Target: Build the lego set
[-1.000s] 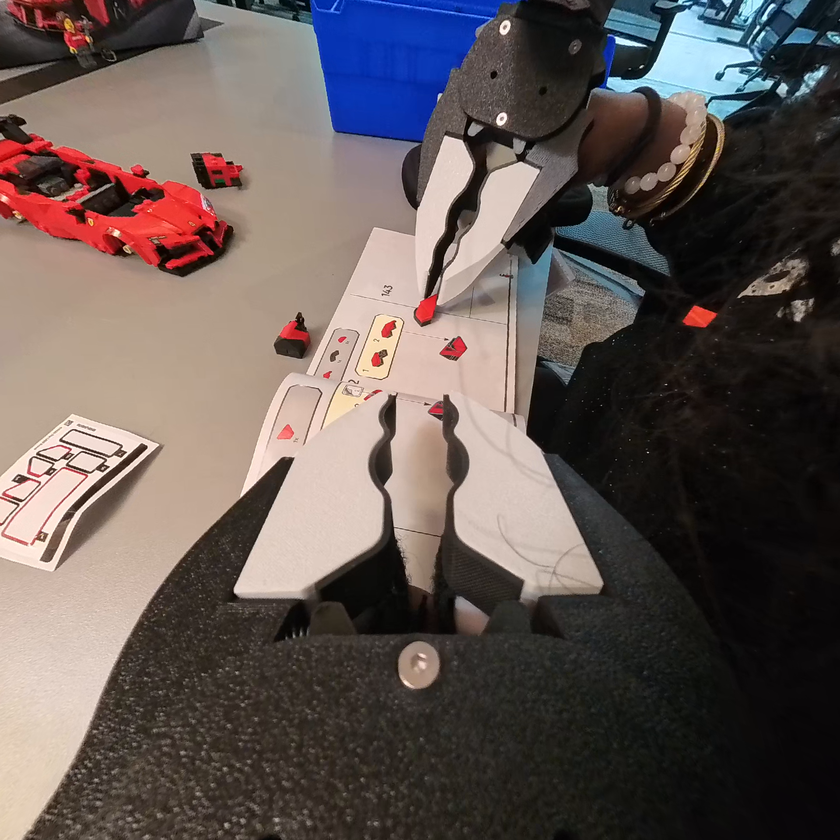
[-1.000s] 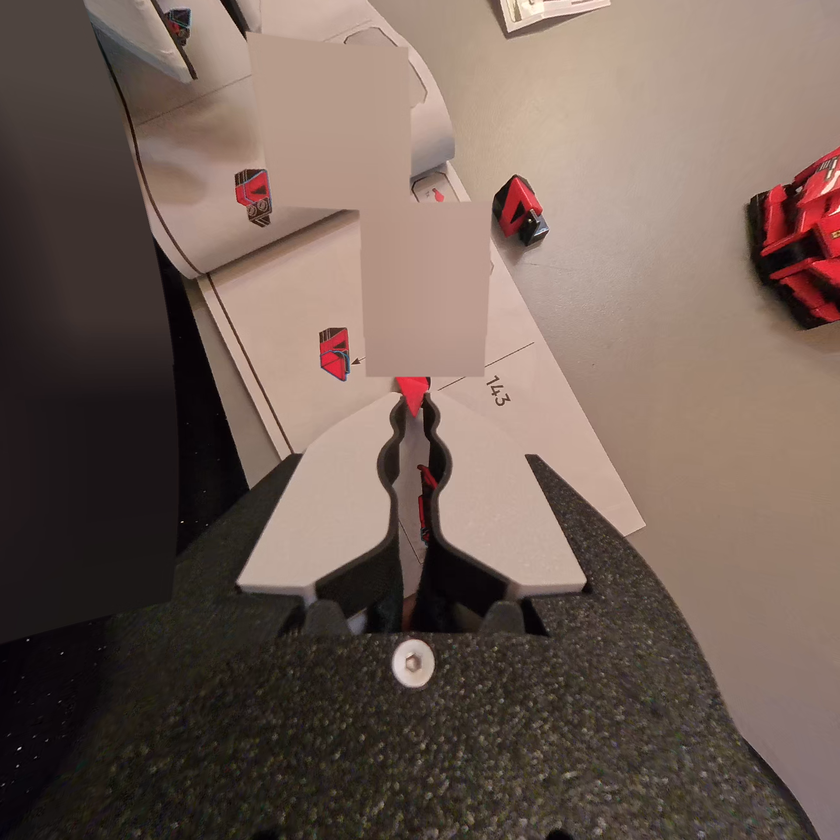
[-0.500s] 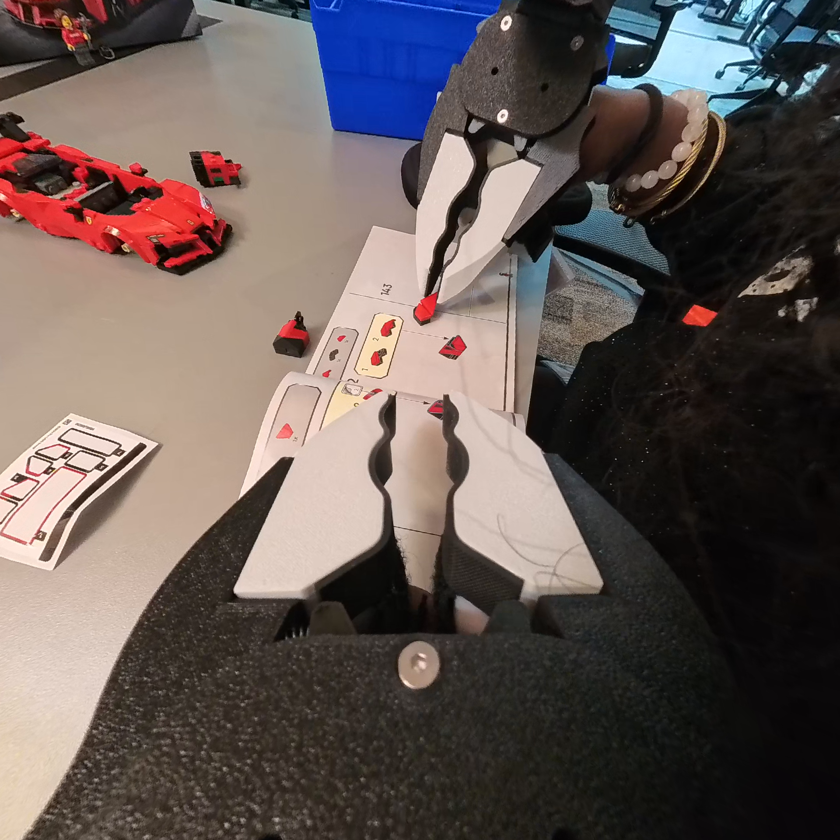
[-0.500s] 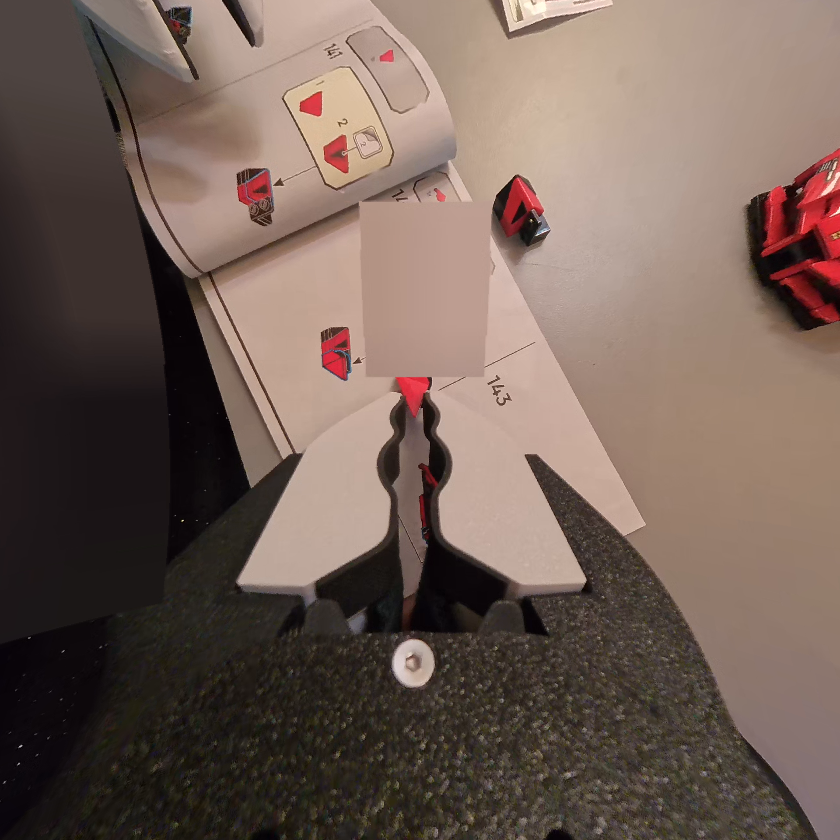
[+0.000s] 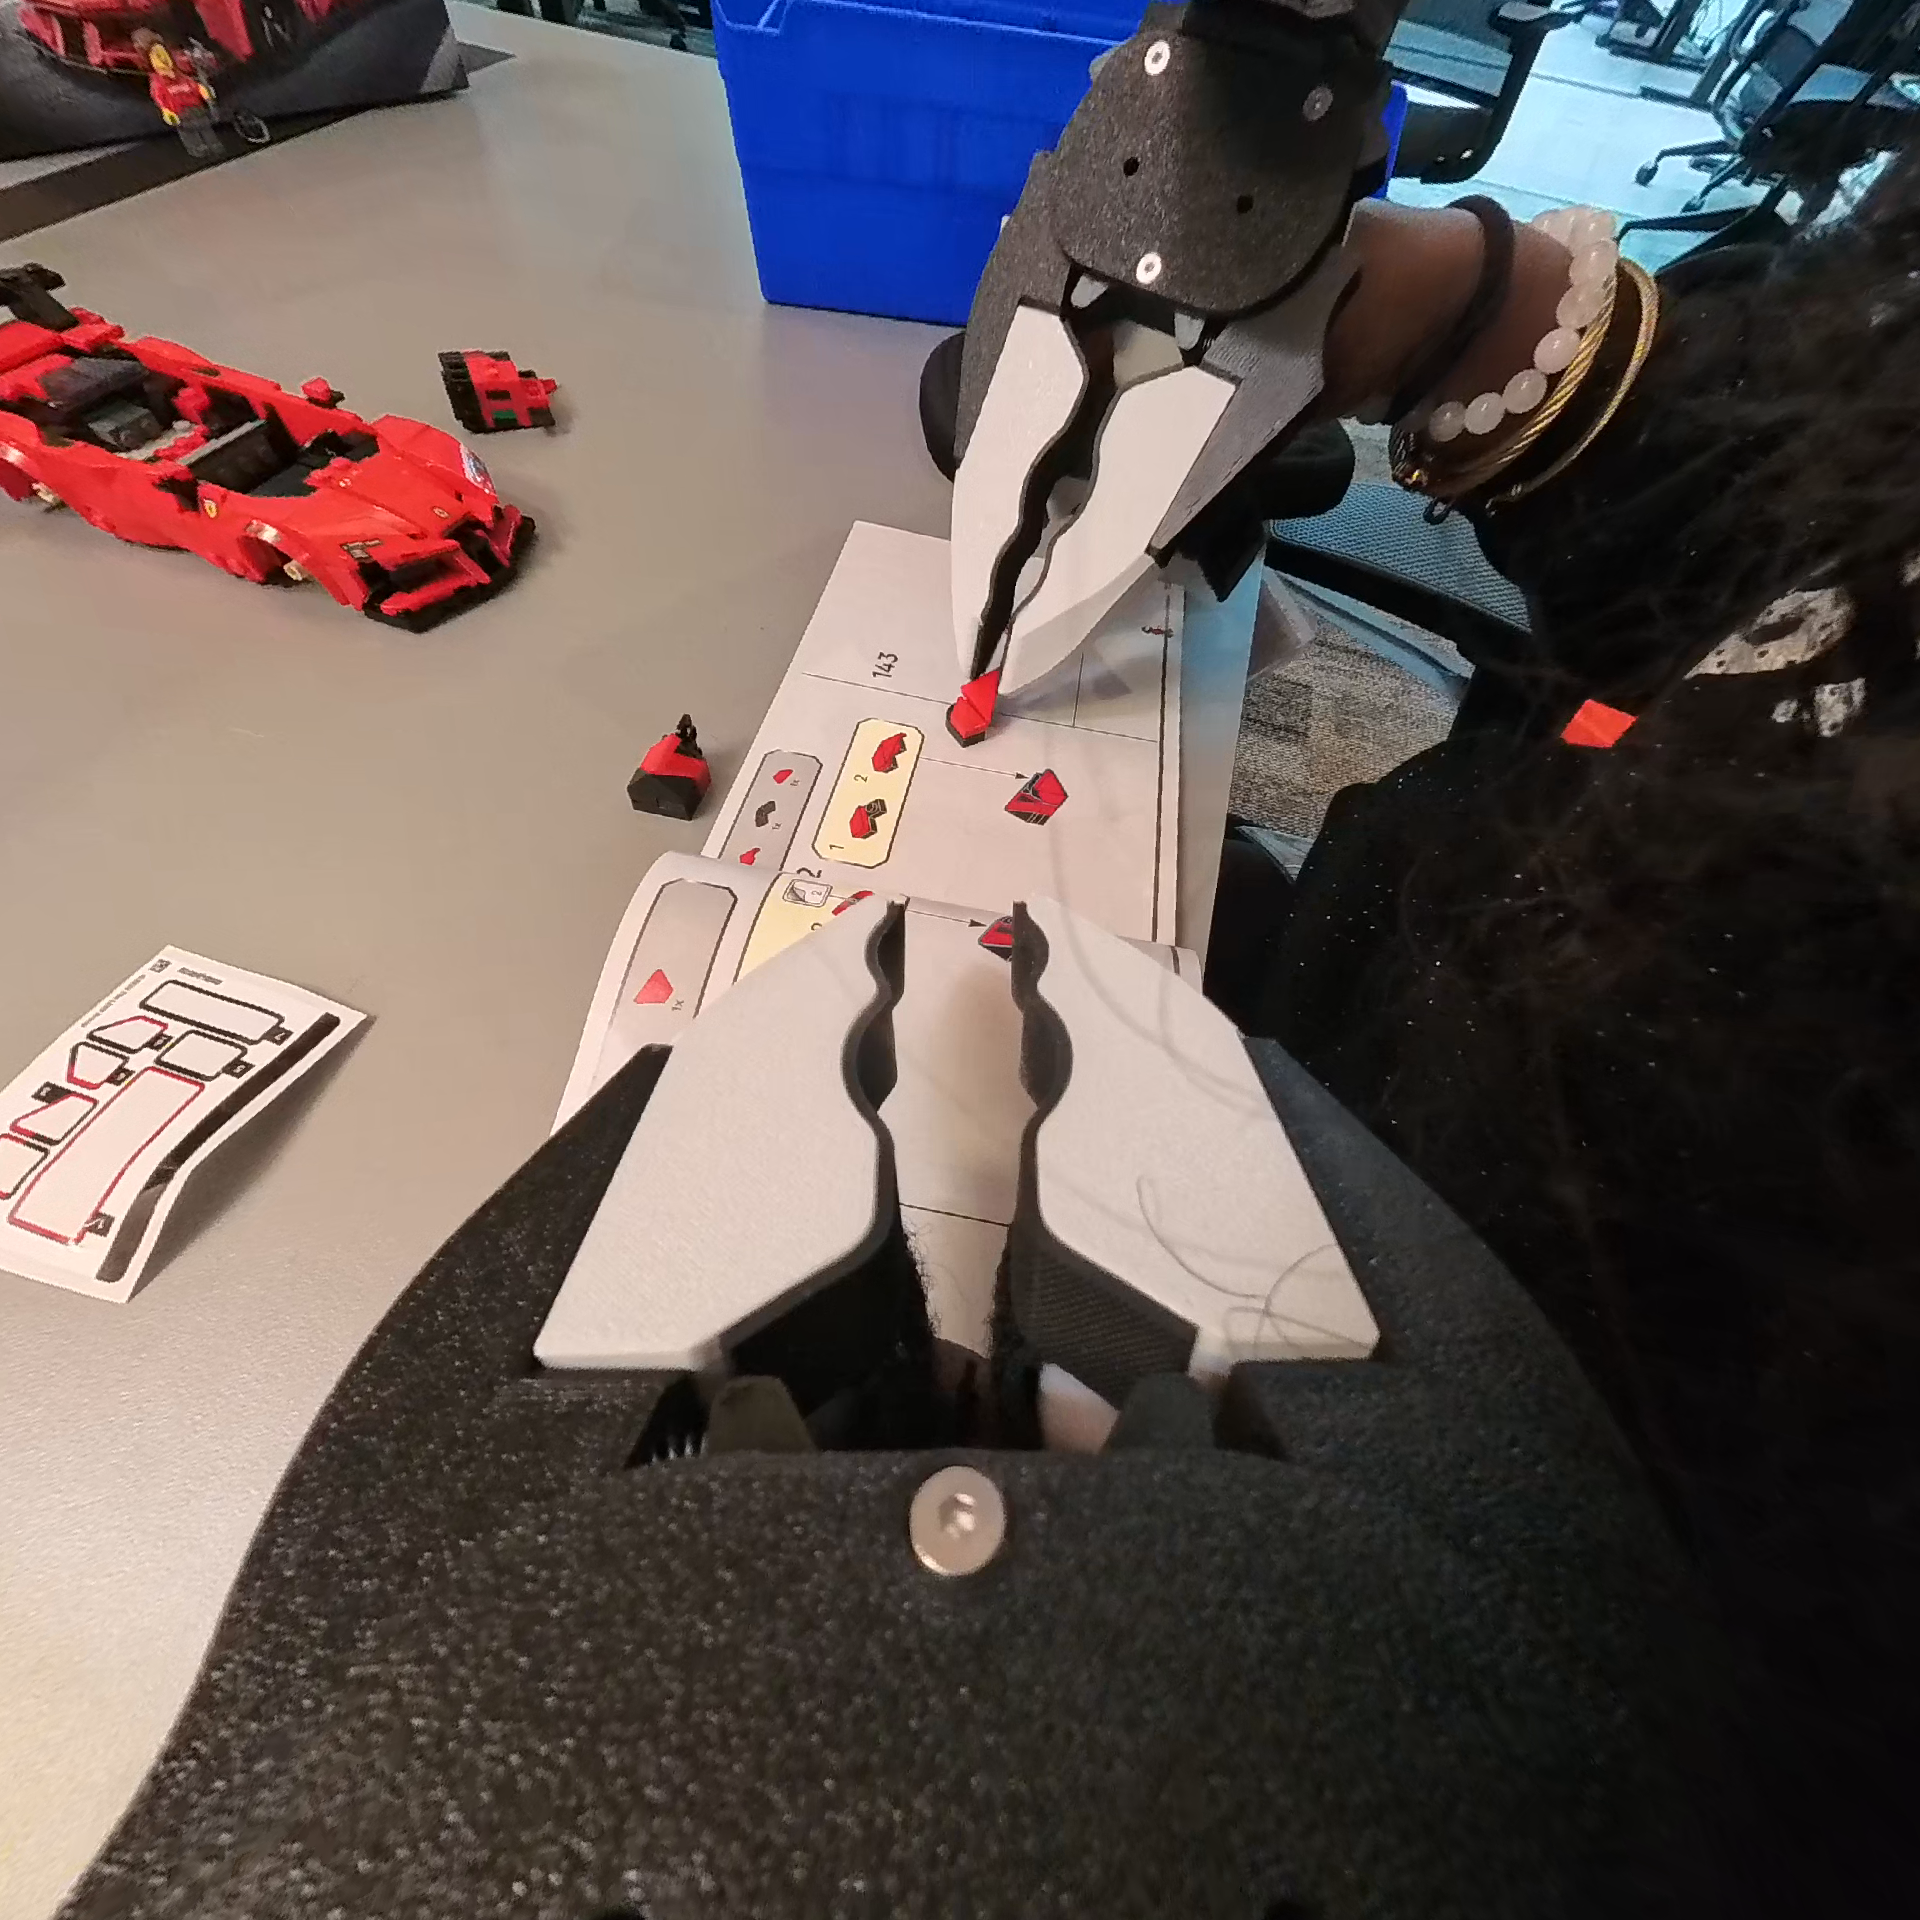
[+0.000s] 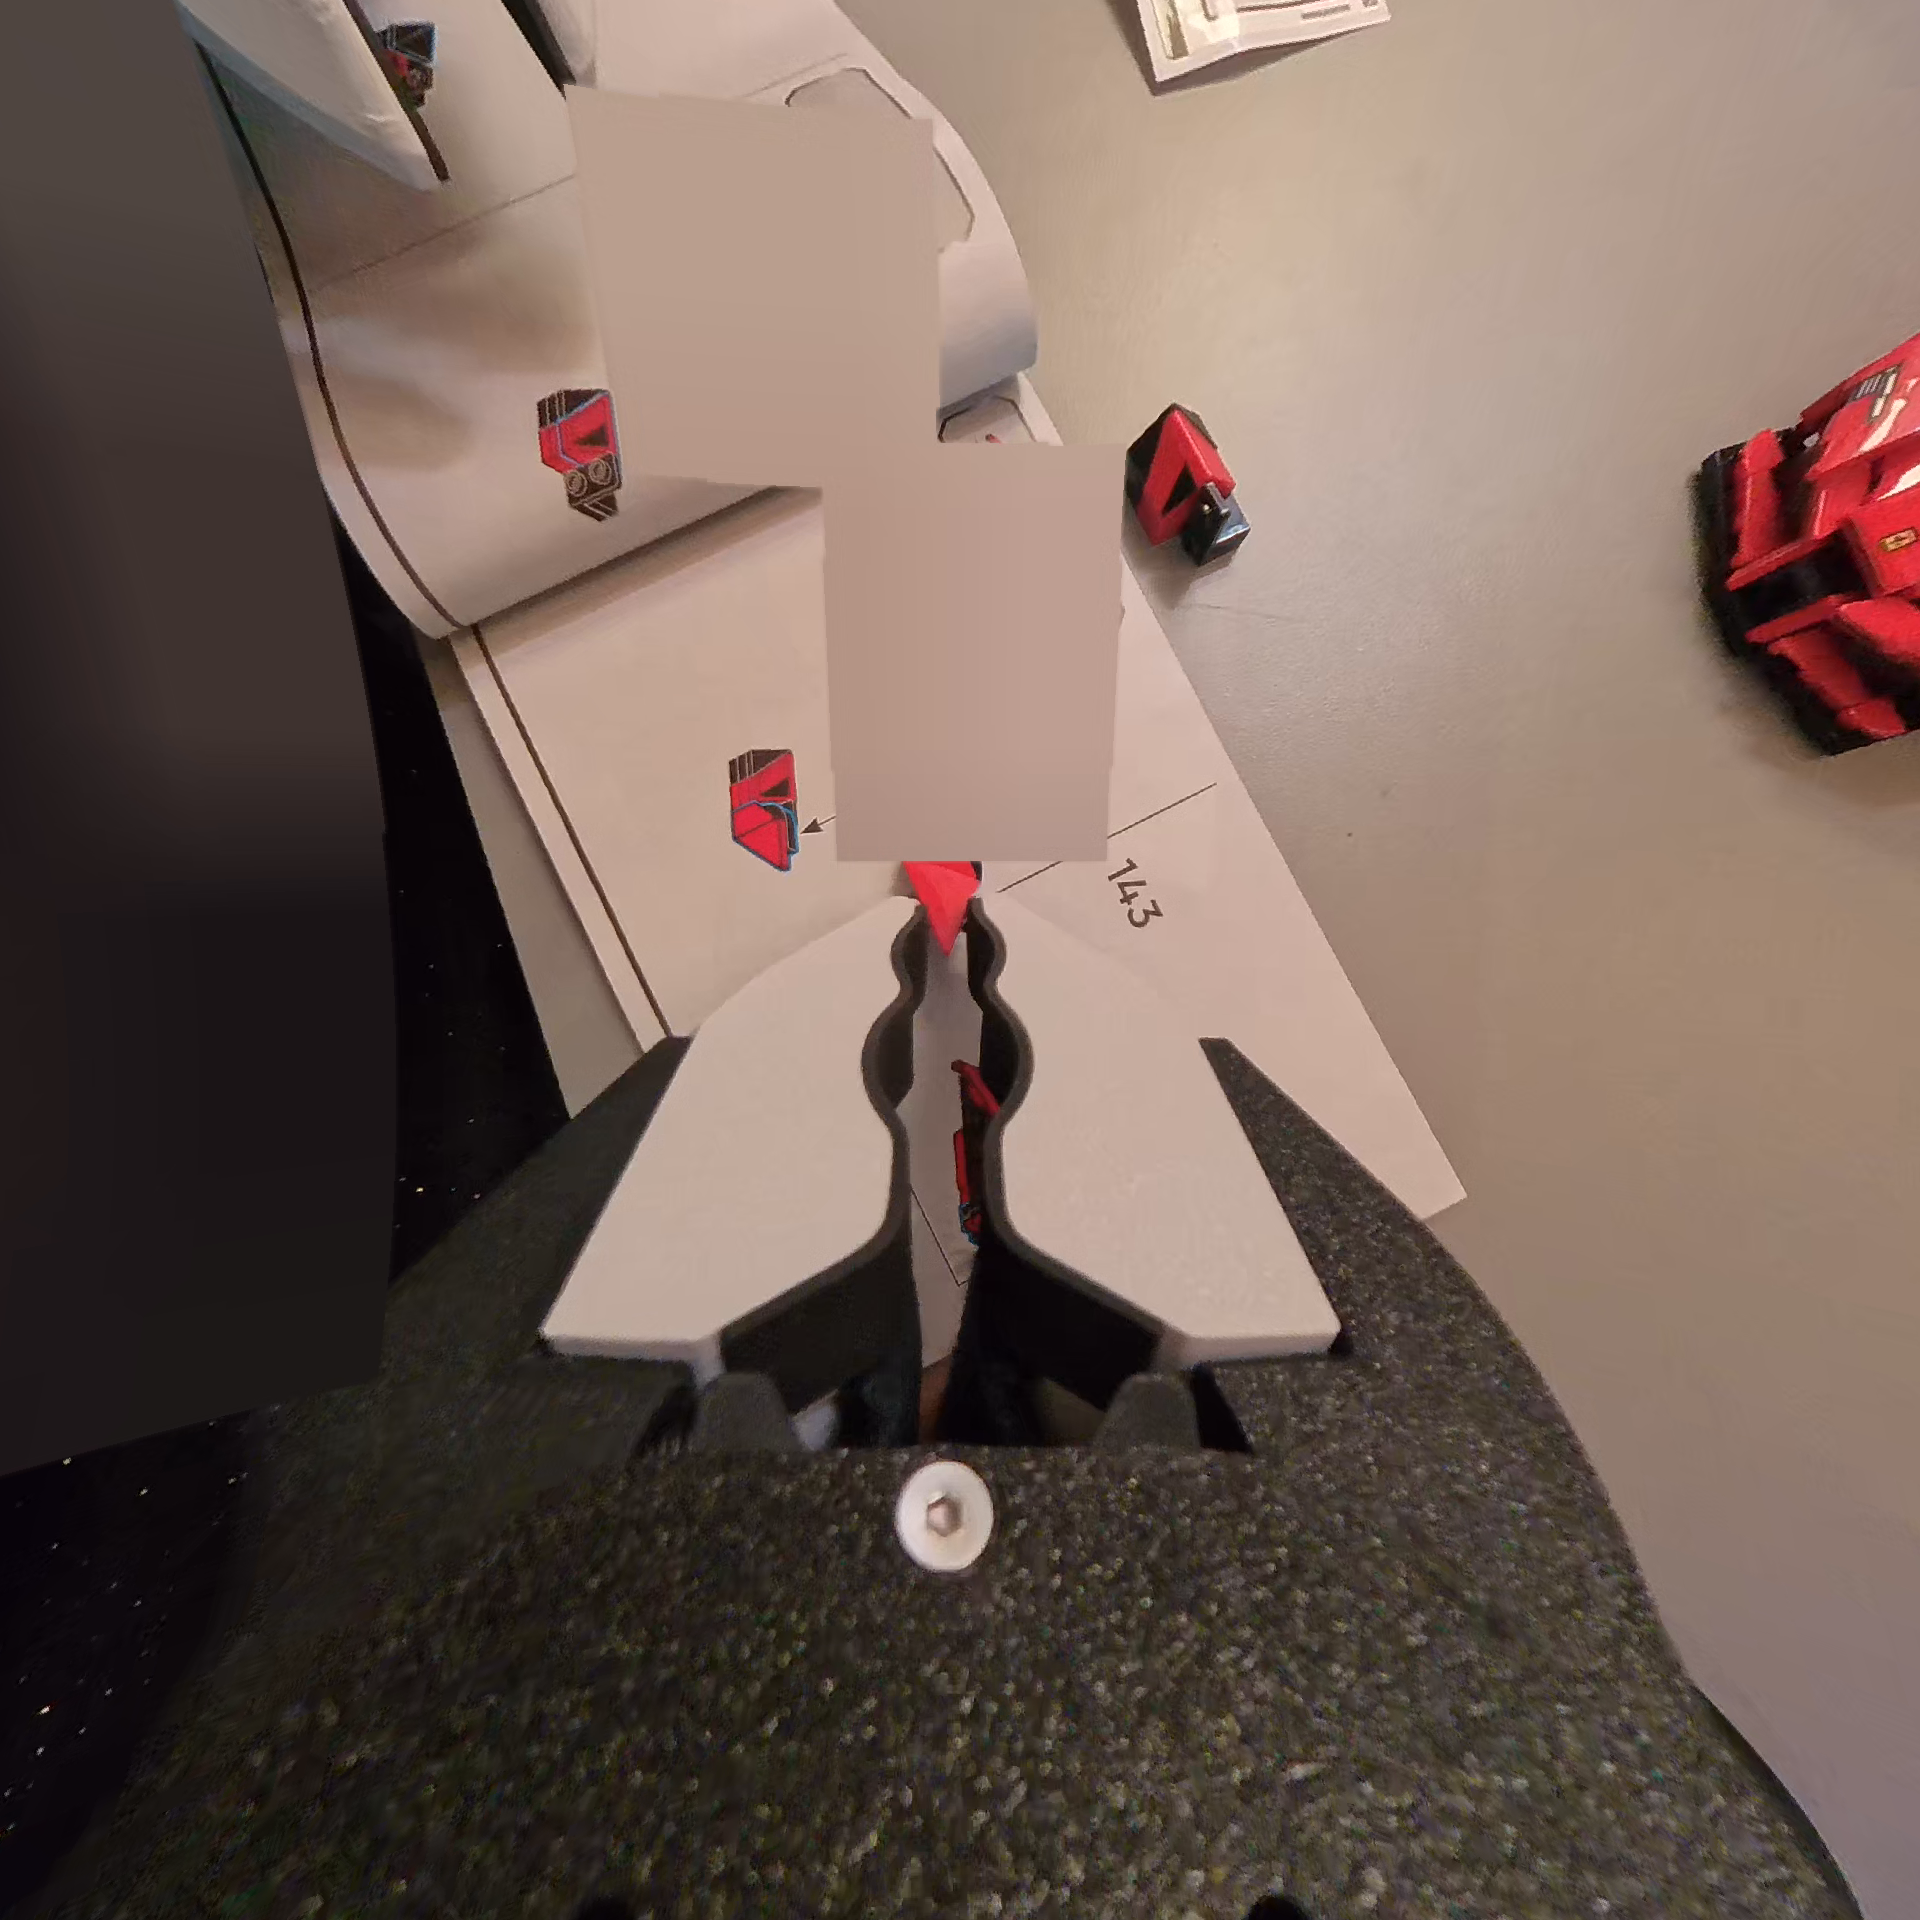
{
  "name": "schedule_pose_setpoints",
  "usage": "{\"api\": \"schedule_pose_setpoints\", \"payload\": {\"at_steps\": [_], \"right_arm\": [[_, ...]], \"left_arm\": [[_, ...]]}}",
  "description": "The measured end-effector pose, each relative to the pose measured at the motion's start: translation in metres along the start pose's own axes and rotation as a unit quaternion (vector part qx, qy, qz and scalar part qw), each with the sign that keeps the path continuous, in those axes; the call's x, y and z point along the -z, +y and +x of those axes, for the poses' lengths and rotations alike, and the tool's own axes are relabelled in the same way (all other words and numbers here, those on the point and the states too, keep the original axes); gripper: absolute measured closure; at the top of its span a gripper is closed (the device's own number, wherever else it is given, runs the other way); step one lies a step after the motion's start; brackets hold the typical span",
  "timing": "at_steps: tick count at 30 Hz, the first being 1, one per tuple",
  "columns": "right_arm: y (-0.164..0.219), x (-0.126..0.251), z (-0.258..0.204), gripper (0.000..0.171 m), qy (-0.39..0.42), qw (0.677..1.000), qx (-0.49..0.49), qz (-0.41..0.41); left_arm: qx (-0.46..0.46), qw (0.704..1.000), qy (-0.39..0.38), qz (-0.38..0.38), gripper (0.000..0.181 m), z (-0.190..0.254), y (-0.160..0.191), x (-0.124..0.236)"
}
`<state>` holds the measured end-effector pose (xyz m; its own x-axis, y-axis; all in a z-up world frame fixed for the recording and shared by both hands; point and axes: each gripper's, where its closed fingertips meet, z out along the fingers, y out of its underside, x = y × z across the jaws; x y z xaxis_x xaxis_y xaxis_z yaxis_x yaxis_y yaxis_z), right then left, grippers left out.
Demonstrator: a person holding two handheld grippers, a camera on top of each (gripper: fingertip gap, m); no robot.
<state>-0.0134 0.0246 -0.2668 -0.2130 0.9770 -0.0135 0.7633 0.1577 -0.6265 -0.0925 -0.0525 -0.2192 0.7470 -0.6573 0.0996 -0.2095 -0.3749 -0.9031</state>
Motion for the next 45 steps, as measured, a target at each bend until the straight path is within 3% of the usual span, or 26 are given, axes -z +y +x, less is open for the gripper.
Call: {"api": "schedule_pose_setpoints", "payload": {"at_steps": [4,7,11,16,23,26,29,32,34,36,39,45], "right_arm": [[-0.006,0.007,0.001,0.164,0.000,1.000,0.009,0.022],[-0.028,0.025,-0.009,0.164,-0.034,0.991,0.077,0.099],[-0.055,0.049,-0.030,0.164,-0.065,0.958,0.238,0.148],[-0.073,0.065,-0.045,0.164,-0.083,0.919,0.369,0.111],[-0.079,0.069,-0.058,0.164,-0.085,0.884,0.455,0.062],[-0.080,0.068,-0.060,0.164,-0.081,0.877,0.470,0.053],[-0.101,0.072,-0.045,0.163,-0.017,0.904,0.415,0.104],[-0.128,0.082,-0.029,0.148,0.050,0.932,0.272,0.233],[-0.139,0.083,-0.025,0.148,0.096,0.926,0.183,0.317],[-0.142,0.077,-0.020,0.148,0.161,0.912,0.145,0.348],[-0.143,0.061,-0.021,0.147,0.188,0.914,0.113,0.342],[-0.147,0.061,-0.017,0.157,0.225,0.909,0.125,0.328]], "left_arm": [[0.008,1.000,-0.004,0.011,0.162,-0.001,-0.004,-0.001],[0.081,0.994,0.003,0.075,0.163,-0.004,-0.024,-0.005],[0.251,0.940,0.137,0.188,0.172,0.014,-0.061,-0.019],[0.298,0.913,0.219,0.172,0.168,0.034,-0.069,-0.037],[0.321,0.889,0.275,0.174,0.165,0.050,-0.078,-0.040],[0.321,0.881,0.295,0.181,0.178,0.056,-0.079,-0.040],[0.339,0.865,0.271,0.252,0.179,0.040,-0.089,-0.031],[0.394,0.795,0.209,0.411,0.178,0.000,-0.104,-0.003],[0.421,0.755,0.175,0.471,0.178,-0.017,-0.103,0.007],[0.438,0.734,0.153,0.497,0.178,-0.021,-0.101,0.008],[0.447,0.719,0.147,0.511,0.178,-0.019,-0.103,0.005],[0.442,0.726,0.131,0.510,0.178,-0.017,-0.106,0.002]]}}
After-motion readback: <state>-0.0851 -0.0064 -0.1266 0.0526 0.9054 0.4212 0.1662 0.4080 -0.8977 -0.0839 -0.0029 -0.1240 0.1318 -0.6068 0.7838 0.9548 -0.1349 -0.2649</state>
